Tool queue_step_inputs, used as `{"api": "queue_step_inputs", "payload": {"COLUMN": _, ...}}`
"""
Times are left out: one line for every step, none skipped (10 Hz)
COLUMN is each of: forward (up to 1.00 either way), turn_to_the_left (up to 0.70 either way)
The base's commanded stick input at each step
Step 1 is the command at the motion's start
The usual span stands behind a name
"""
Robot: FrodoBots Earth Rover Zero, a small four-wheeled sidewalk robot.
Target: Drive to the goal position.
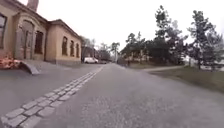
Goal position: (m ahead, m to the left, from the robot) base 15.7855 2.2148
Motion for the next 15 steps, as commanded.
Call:
{"api": "queue_step_inputs", "payload": {"forward": 1.0, "turn_to_the_left": 0.0}}
{"api": "queue_step_inputs", "payload": {"forward": 1.0, "turn_to_the_left": 0.0}}
{"api": "queue_step_inputs", "payload": {"forward": 1.0, "turn_to_the_left": 0.0}}
{"api": "queue_step_inputs", "payload": {"forward": 1.0, "turn_to_the_left": 0.0}}
{"api": "queue_step_inputs", "payload": {"forward": 1.0, "turn_to_the_left": 0.0}}
{"api": "queue_step_inputs", "payload": {"forward": 1.0, "turn_to_the_left": 0.0}}
{"api": "queue_step_inputs", "payload": {"forward": 1.0, "turn_to_the_left": 0.0}}
{"api": "queue_step_inputs", "payload": {"forward": 1.0, "turn_to_the_left": 0.0}}
{"api": "queue_step_inputs", "payload": {"forward": 1.0, "turn_to_the_left": 0.0}}
{"api": "queue_step_inputs", "payload": {"forward": 1.0, "turn_to_the_left": 0.0}}
{"api": "queue_step_inputs", "payload": {"forward": 1.0, "turn_to_the_left": 0.0}}
{"api": "queue_step_inputs", "payload": {"forward": 1.0, "turn_to_the_left": 0.0}}
{"api": "queue_step_inputs", "payload": {"forward": 1.0, "turn_to_the_left": 0.0}}
{"api": "queue_step_inputs", "payload": {"forward": 1.0, "turn_to_the_left": 0.0}}
{"api": "queue_step_inputs", "payload": {"forward": 1.0, "turn_to_the_left": 0.0}}
